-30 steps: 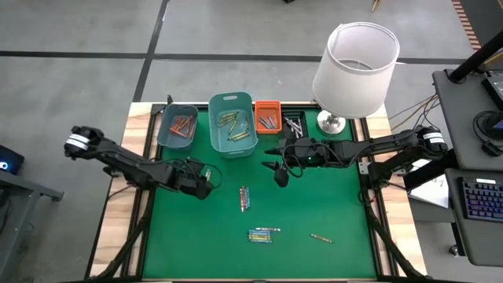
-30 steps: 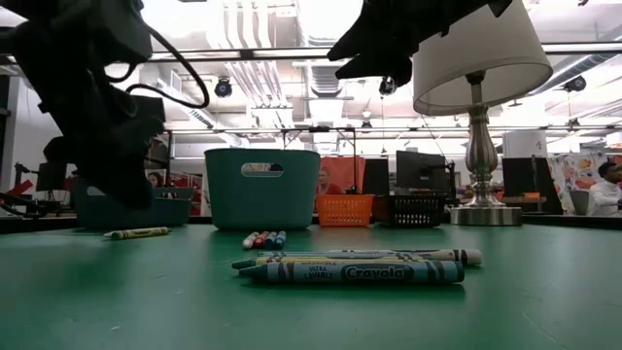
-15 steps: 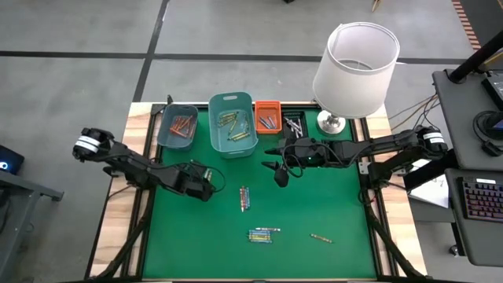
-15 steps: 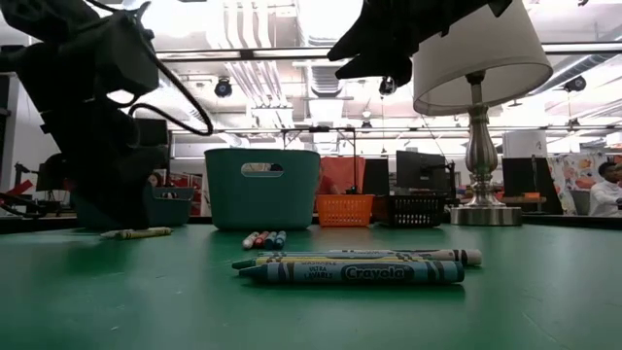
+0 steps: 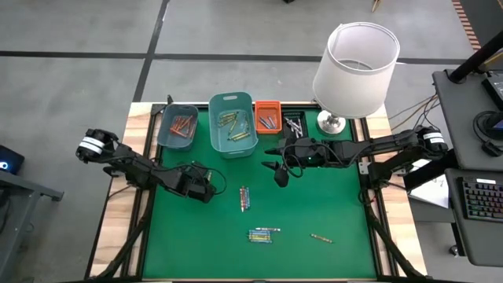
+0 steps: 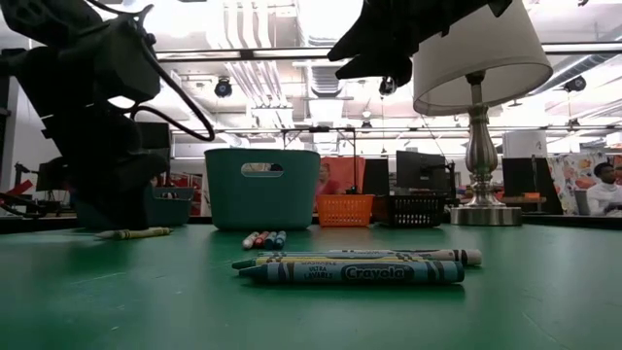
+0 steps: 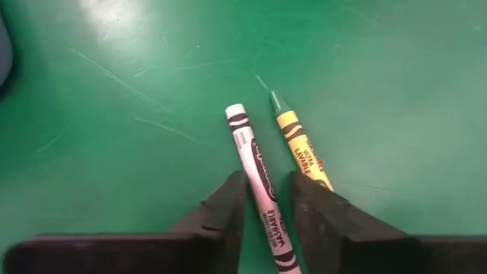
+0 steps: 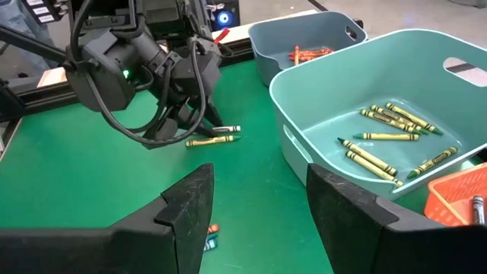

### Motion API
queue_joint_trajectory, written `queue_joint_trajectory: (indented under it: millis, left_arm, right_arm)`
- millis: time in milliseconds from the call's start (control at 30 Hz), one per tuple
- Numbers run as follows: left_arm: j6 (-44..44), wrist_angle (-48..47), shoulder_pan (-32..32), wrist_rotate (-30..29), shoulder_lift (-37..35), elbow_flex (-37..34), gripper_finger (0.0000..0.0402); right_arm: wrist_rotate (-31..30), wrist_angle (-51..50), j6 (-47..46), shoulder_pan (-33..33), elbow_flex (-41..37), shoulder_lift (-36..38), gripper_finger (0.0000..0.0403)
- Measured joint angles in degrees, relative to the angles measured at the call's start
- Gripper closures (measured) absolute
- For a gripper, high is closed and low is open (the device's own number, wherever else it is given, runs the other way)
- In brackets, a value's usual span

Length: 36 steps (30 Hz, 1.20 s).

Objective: Sort crayons
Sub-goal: Put the white crayon into the black bin

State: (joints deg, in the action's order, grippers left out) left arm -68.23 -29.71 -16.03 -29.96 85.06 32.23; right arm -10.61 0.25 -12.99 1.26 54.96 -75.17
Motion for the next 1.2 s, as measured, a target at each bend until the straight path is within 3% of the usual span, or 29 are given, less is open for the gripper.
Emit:
queue_joint_trajectory:
  millis: [200, 467, 700, 833, 967, 1200]
  left_arm:
    - [0.2, -0.4, 0.0, -0.1, -0.2, 0.0, 0.0393]
    - [4.1, -5.8, 0.1, 0.1, -5.9, 2.7, 0.0399]
    - [19.1, -2.9, -0.4, -4.7, -13.6, 10.1, 0.0401]
    - [38.0, 10.1, -0.5, -4.5, -17.4, 11.8, 0.0401]
    - [57.2, 28.7, 0.0, 3.3, -20.9, 10.0, 0.0401]
    - [71.4, 55.1, 0.4, 7.0, -22.0, 1.3, 0.0401]
  right_arm:
    - [0.0, -0.1, 0.0, 0.0, 0.0, 0.0, 0.0202]
    - [0.0, -1.8, 0.6, 0.0, 0.0, -0.7, 0.0202]
    - [0.0, -1.2, 3.6, 0.0, -0.1, -4.4, 0.0202]
    - [0.1, 2.1, 7.7, 0.1, -0.1, -6.3, 0.0202]
    - [0.6, 5.7, 11.2, 0.5, -0.1, -7.2, 0.0202]
    - [0.7, 12.6, 16.3, 3.0, -0.5, -7.2, 0.0202]
